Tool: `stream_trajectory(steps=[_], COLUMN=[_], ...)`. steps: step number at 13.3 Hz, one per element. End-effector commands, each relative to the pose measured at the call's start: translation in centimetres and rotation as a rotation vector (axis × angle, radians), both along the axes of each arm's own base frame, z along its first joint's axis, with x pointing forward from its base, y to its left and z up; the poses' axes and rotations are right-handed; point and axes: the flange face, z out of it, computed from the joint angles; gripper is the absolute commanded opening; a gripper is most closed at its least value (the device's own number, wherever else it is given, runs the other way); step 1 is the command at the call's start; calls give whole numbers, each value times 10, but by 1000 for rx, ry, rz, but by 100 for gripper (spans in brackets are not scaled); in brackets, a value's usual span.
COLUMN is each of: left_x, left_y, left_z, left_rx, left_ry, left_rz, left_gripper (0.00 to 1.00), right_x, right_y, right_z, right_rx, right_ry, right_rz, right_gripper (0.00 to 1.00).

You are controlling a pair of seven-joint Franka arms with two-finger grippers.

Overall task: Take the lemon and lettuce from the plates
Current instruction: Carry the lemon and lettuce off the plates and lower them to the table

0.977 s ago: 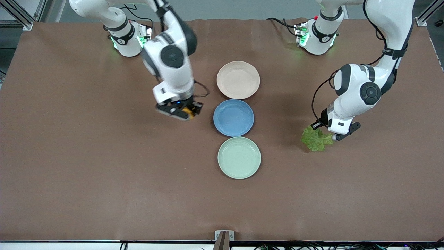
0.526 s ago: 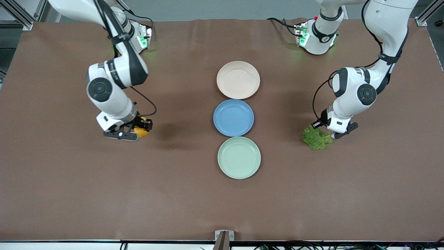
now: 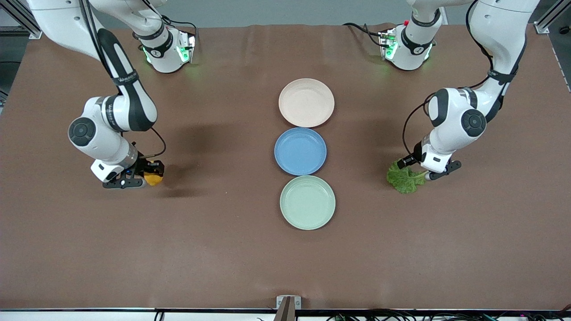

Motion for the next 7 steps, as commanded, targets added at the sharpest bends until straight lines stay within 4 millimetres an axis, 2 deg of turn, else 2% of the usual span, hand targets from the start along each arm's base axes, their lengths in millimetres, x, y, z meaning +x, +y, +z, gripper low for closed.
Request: stream_trajectory(steps=[1, 5, 7], left_x=[18, 25, 23], left_y=[-1, 13, 28], left_z=[53, 129, 181], left_rx=[-10, -17, 77], left_ry=[53, 80, 59], left_rz=[-66, -254, -313], left_gripper=[99, 99, 99], right_x=[0, -1, -2], right_y=[-8, -2, 5], right_z=[-24, -30, -31], right_rx=[52, 51, 51], right_ry=[-12, -7, -4], right_rz=[23, 30, 39], right_gripper=[1, 1, 1])
